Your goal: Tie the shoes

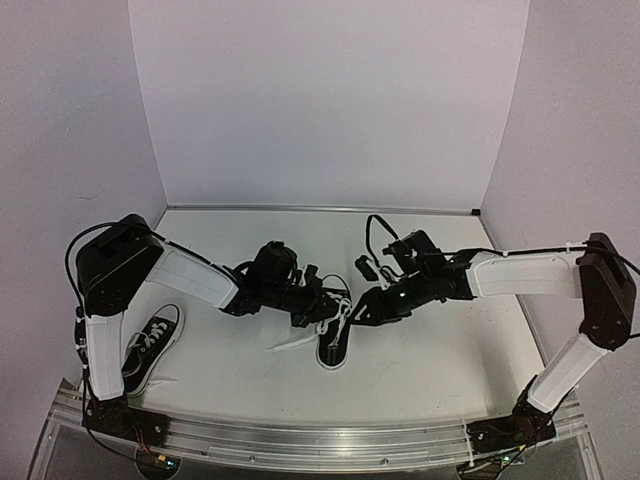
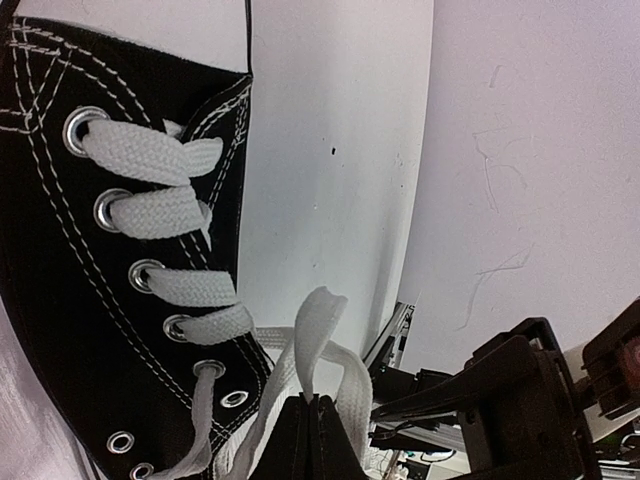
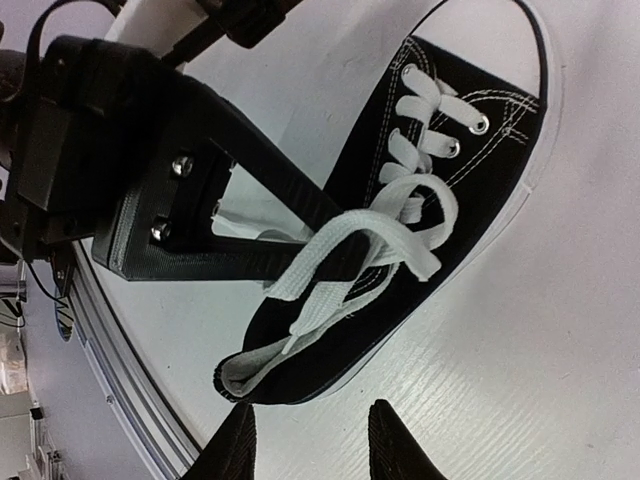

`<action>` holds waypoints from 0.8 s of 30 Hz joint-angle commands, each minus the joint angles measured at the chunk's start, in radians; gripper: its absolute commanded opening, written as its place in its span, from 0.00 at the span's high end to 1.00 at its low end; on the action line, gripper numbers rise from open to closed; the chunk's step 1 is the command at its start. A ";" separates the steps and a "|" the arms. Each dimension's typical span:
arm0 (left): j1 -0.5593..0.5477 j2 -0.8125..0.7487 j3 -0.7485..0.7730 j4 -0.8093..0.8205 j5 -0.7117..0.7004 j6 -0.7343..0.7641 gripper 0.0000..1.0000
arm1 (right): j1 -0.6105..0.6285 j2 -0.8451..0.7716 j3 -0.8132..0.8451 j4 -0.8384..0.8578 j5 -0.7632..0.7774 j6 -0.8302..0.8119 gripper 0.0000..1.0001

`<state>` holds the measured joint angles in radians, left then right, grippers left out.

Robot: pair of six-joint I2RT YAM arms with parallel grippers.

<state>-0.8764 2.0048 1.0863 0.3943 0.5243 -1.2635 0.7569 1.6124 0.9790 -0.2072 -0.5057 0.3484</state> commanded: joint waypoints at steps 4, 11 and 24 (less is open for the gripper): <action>0.001 0.016 0.030 0.065 0.015 -0.025 1.00 | 0.030 0.055 -0.011 0.126 -0.010 0.061 0.63; 0.001 0.013 0.025 0.075 0.015 -0.026 1.00 | 0.046 0.129 0.005 0.159 0.005 0.064 0.64; 0.000 0.005 0.011 0.089 0.016 -0.033 1.00 | 0.050 0.164 0.035 0.193 0.040 0.082 0.73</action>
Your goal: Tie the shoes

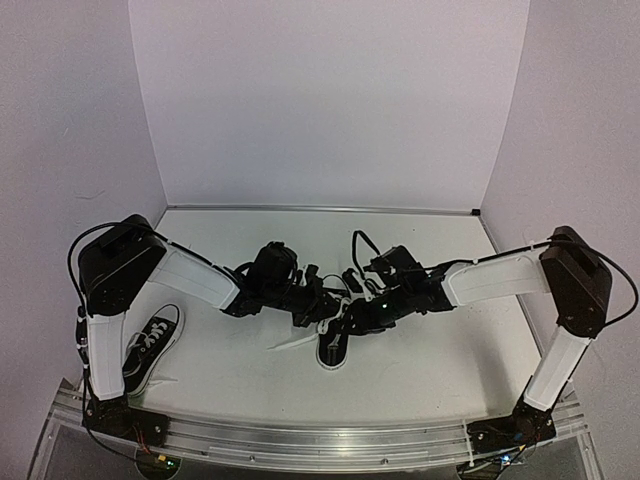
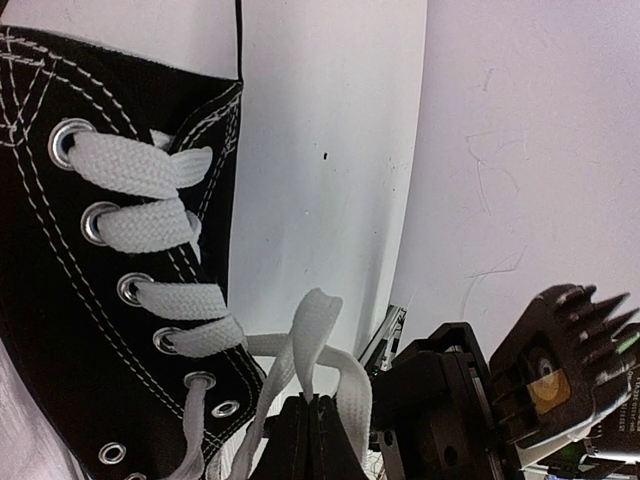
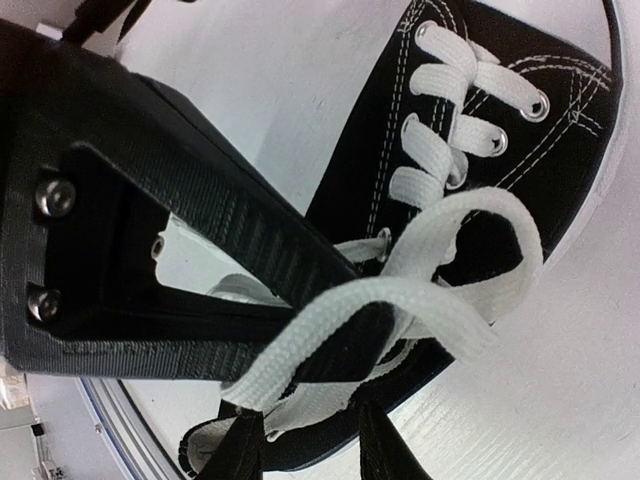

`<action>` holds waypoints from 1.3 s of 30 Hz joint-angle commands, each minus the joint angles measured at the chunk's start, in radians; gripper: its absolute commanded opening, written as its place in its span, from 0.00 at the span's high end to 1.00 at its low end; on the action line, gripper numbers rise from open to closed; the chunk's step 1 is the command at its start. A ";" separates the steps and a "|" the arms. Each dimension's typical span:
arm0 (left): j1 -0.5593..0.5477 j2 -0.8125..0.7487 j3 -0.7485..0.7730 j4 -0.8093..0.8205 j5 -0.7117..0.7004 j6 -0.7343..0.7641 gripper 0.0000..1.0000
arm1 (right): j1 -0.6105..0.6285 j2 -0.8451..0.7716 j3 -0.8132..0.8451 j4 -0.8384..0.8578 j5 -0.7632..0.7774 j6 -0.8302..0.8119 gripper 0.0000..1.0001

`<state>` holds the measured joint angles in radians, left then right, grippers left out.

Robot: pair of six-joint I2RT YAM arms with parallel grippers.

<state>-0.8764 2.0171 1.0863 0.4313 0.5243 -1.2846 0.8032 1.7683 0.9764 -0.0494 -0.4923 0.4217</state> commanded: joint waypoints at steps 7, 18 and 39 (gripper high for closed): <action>0.001 -0.019 0.007 0.043 0.010 0.000 1.00 | 0.004 -0.011 0.023 0.032 0.034 0.018 1.00; 0.053 -0.217 -0.017 -0.296 -0.149 0.305 0.34 | 0.005 -0.116 -0.030 0.001 0.055 0.023 1.00; 0.054 -0.440 -0.127 -0.760 -0.416 1.224 0.18 | 0.004 -0.158 -0.058 -0.031 0.085 0.025 1.00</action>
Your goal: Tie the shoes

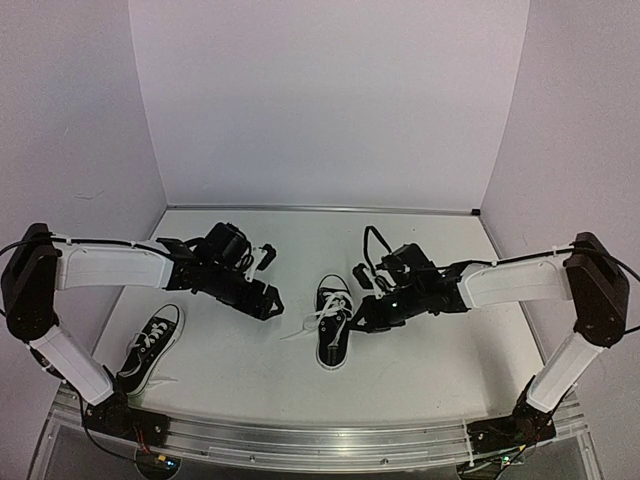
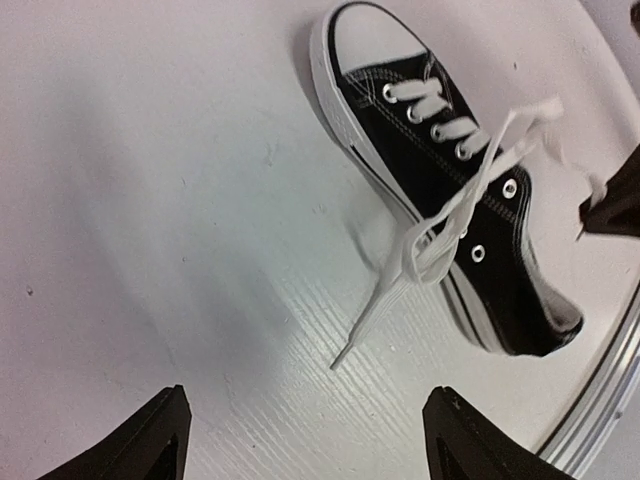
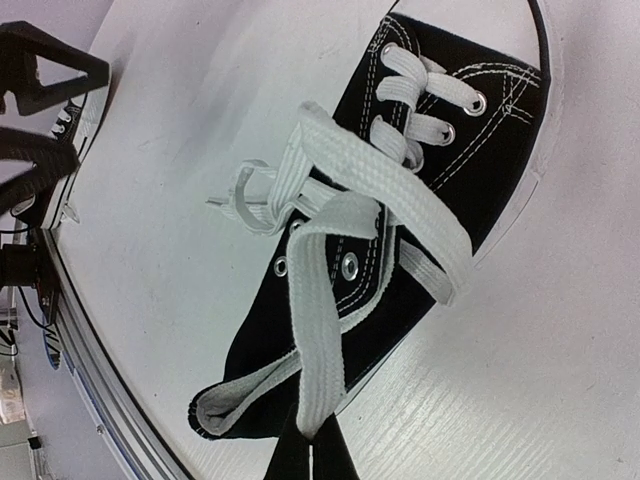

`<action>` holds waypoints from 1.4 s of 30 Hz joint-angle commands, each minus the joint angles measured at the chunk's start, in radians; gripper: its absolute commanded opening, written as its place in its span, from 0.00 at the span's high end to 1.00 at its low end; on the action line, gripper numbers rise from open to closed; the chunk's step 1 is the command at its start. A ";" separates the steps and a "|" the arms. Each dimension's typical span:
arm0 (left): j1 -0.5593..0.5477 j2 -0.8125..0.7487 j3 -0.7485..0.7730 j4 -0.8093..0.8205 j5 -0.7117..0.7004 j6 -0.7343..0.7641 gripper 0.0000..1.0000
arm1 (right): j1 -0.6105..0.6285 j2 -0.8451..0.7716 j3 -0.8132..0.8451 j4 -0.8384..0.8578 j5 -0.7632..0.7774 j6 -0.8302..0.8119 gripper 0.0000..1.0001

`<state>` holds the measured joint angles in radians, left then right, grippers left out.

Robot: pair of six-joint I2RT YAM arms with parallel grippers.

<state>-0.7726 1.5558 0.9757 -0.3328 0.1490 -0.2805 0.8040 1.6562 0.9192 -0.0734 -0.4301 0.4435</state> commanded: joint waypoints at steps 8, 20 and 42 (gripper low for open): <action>-0.135 0.163 0.041 0.068 -0.037 0.450 0.33 | 0.003 -0.049 0.001 -0.020 0.034 0.011 1.00; -0.160 0.347 0.153 0.124 -0.059 0.517 0.50 | 0.004 -0.068 0.001 -0.035 0.042 0.014 1.00; -0.038 0.184 -0.033 0.196 -0.116 0.197 1.00 | -0.047 -0.352 -0.219 -0.096 0.211 0.130 1.00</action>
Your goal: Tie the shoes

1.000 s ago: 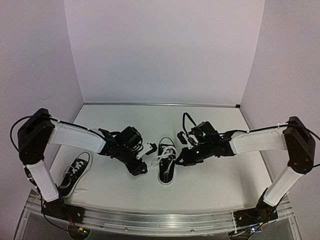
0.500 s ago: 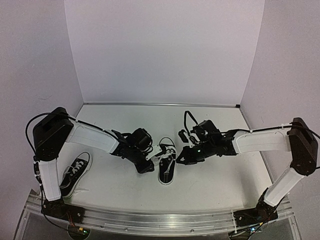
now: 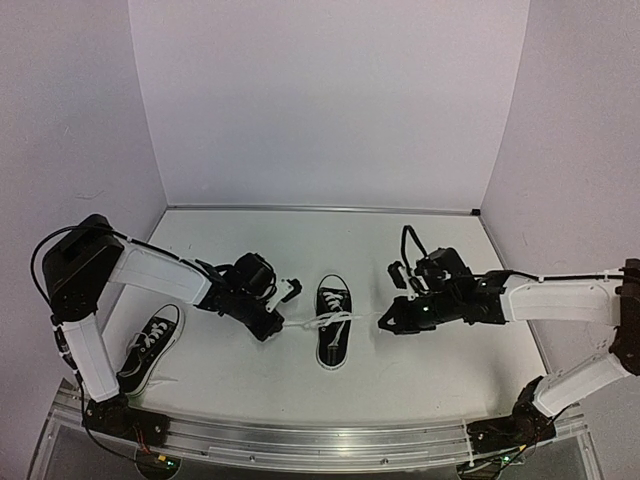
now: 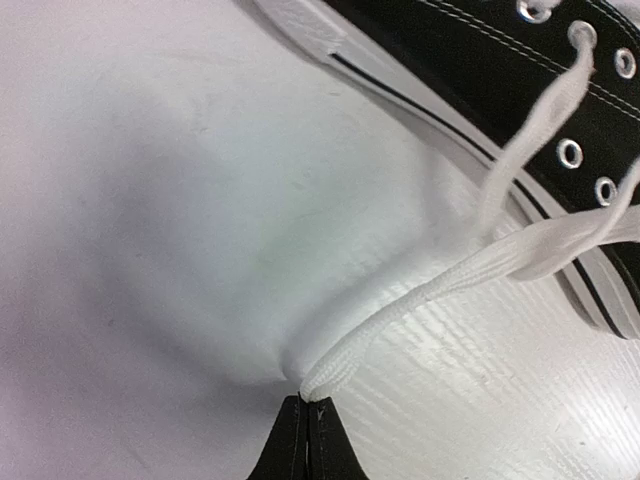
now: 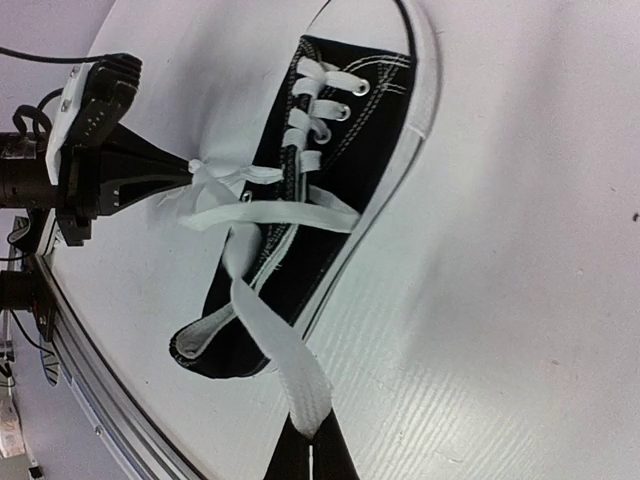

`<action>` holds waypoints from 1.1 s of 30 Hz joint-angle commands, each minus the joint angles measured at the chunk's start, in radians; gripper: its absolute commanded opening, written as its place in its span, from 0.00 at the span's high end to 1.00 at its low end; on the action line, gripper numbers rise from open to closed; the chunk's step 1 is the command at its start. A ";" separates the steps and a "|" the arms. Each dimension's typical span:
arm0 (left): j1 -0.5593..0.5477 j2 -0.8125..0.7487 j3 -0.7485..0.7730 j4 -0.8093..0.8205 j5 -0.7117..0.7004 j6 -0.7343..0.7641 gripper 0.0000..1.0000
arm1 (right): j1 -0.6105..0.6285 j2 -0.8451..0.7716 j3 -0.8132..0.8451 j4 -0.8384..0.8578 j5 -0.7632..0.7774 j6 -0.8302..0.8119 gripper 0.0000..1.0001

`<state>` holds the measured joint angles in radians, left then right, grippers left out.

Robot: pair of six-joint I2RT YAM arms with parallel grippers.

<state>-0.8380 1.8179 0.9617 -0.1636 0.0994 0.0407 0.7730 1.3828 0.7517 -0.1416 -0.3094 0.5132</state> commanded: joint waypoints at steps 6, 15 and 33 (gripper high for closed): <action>0.111 -0.218 -0.060 0.005 -0.191 -0.287 1.00 | -0.029 -0.212 -0.154 -0.088 0.223 0.179 1.00; 0.166 -0.305 -0.042 -0.107 -0.261 -0.385 1.00 | -0.039 -0.345 -0.223 -0.259 0.492 0.419 1.00; 0.243 -0.217 -0.073 -0.160 -0.271 -0.461 1.00 | -0.074 -0.321 -0.218 -0.595 0.737 0.891 1.00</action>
<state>-0.6297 1.5906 0.9014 -0.3049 -0.1351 -0.3933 0.7133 1.0657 0.5312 -0.6736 0.3526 1.3212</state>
